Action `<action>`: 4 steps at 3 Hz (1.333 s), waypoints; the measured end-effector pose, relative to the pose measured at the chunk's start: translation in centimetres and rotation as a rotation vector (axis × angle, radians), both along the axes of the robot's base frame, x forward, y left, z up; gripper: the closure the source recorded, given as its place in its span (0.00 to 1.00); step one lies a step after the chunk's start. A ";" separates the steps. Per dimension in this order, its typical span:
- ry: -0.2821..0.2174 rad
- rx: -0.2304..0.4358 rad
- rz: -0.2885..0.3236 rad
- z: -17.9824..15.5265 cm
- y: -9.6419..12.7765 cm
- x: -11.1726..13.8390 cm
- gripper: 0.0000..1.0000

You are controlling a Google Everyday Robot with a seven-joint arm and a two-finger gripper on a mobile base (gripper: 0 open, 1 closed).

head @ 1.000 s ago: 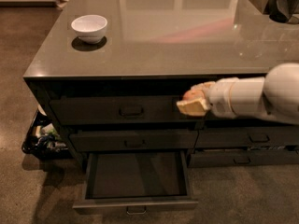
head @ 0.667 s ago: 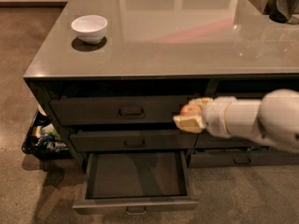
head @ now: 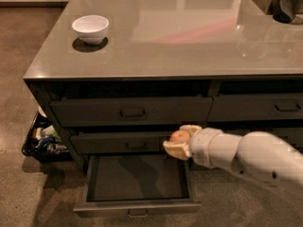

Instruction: Place apple into bottom drawer

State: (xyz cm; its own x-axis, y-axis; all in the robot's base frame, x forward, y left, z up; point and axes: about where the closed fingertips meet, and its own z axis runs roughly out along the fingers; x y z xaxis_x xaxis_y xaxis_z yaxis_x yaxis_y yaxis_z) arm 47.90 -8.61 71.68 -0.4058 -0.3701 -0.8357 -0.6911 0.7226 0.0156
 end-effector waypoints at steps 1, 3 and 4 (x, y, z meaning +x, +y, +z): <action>0.015 0.007 -0.008 -3.7 1.4 -0.4 1.00; 0.040 0.006 -0.026 -7.7 2.3 0.2 1.00; 0.025 -0.002 -0.038 -7.2 2.0 -0.1 1.00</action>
Offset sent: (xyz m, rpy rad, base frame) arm 0.0063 0.0295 -0.1282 0.0054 0.0846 -0.0487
